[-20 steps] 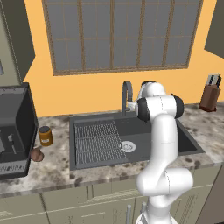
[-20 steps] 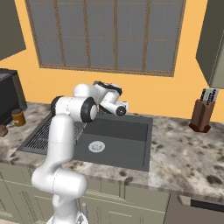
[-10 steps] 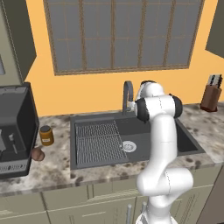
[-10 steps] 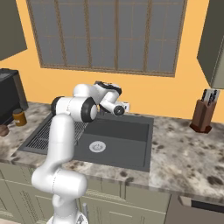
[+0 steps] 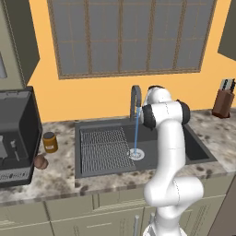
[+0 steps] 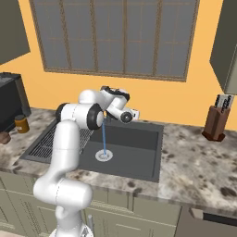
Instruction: Turn on the sink faucet. Then move the potato from the counter to the sink. Turn off the sink. Move the vegetable from the sink to the pot next to the stove. Finally move the pot to the front left burner.
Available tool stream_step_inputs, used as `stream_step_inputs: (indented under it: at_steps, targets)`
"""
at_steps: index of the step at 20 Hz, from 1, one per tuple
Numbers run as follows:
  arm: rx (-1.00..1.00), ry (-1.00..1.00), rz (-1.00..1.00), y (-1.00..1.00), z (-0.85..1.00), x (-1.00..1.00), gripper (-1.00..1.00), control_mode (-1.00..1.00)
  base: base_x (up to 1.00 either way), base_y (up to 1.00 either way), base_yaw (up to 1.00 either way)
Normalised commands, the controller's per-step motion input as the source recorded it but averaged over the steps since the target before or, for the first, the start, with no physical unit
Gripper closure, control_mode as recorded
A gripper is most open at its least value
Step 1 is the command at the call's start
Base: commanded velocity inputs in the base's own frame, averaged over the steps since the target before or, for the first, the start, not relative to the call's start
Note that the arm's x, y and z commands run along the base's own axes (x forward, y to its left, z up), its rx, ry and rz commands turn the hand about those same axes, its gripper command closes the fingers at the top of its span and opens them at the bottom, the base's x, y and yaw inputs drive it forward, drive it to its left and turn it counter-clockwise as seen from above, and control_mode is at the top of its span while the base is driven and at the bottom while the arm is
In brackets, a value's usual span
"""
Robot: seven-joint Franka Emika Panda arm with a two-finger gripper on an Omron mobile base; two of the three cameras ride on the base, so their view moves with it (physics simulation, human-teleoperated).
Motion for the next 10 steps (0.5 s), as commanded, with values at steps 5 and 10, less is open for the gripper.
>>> stream_step_inputs:
  at_steps: [5,10]
  targets:
    - [0.04,0.03,-0.06,-0.84,-0.39,-0.05,1.0,-1.0,0.0,0.0,0.0]
    - [0.04,0.0,-0.05,-0.64,-0.21,-0.08,-1.0,-1.0,0.0,0.0,0.0]
